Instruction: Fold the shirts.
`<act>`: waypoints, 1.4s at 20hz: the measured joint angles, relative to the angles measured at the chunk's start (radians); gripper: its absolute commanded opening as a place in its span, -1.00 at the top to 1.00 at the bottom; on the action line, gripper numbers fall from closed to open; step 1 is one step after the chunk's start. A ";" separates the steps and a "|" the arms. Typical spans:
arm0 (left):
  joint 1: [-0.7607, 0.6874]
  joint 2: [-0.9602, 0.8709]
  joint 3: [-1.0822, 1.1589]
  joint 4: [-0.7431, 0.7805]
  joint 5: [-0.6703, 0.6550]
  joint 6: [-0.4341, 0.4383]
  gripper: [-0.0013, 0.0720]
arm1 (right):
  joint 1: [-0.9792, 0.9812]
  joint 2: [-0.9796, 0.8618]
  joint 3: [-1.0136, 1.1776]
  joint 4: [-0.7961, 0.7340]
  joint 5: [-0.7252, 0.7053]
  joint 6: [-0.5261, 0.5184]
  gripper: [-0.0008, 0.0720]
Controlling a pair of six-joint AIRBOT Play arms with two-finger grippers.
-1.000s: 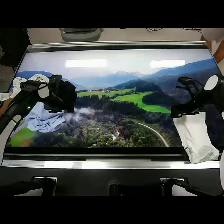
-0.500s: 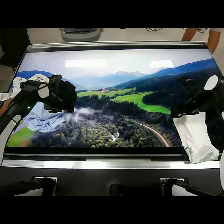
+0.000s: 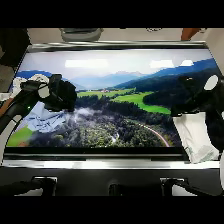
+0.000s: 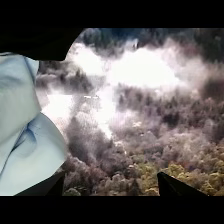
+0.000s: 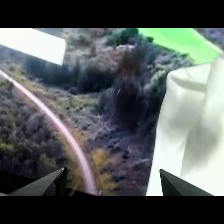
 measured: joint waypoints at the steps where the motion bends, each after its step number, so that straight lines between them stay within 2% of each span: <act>1: 0.000 0.000 0.000 0.000 0.005 0.000 -0.94 | 0.000 0.000 0.000 -0.005 -0.028 0.000 -0.86; 3: 0.000 0.000 0.003 -0.001 -0.002 0.000 -0.98 | 0.000 0.000 0.000 -0.012 -0.081 0.000 -0.85; 5: 0.010 0.000 0.028 0.024 -0.048 0.046 -1.00 | 0.000 0.000 0.000 -0.016 -0.117 0.000 -0.86; 7: 0.057 0.001 0.080 0.119 -0.117 0.082 -1.00 | 0.000 -0.002 0.000 -0.015 -0.137 -0.008 -0.86; 9: 0.161 0.007 0.134 0.156 -0.167 0.055 -1.00 | 0.000 -0.003 0.000 -0.008 -0.148 -0.014 -0.86; 11: 0.304 0.008 0.158 0.085 -0.189 0.009 -1.00 | 0.000 -0.007 0.000 0.008 -0.152 -0.021 -0.86; 13: 0.422 0.003 0.145 -0.015 -0.174 -0.015 -1.00 | 0.000 -0.011 0.000 0.039 -0.148 -0.042 -0.86; 16: 0.528 -0.009 0.073 -0.131 -0.083 -0.042 -1.00 | 0.000 -0.015 0.000 0.102 -0.142 -0.079 -0.86; 20: 0.569 -0.059 -0.027 -0.218 0.035 -0.056 -1.00 | 0.000 -0.018 0.000 0.158 -0.124 -0.111 -0.86; 21: 0.575 -0.080 -0.041 -0.225 0.055 -0.056 -0.95 | 0.000 -0.018 0.000 0.164 -0.113 -0.115 -0.86; 22: 0.578 -0.099 -0.050 -0.235 0.071 -0.056 -0.50 | 0.000 -0.018 0.000 0.171 -0.099 -0.119 -0.86; 23: 0.579 -0.117 -0.057 -0.240 0.089 -0.056 0.39 | 0.000 -0.018 0.000 0.179 -0.083 -0.121 -0.86; 24: 0.581 -0.129 -0.061 -0.247 0.103 -0.055 0.87 | 0.000 -0.018 0.000 0.184 -0.065 -0.122 -0.86; 28: 0.582 -0.132 -0.021 -0.254 0.122 -0.020 0.88 | 0.000 -0.018 0.000 0.200 0.003 -0.126 -0.85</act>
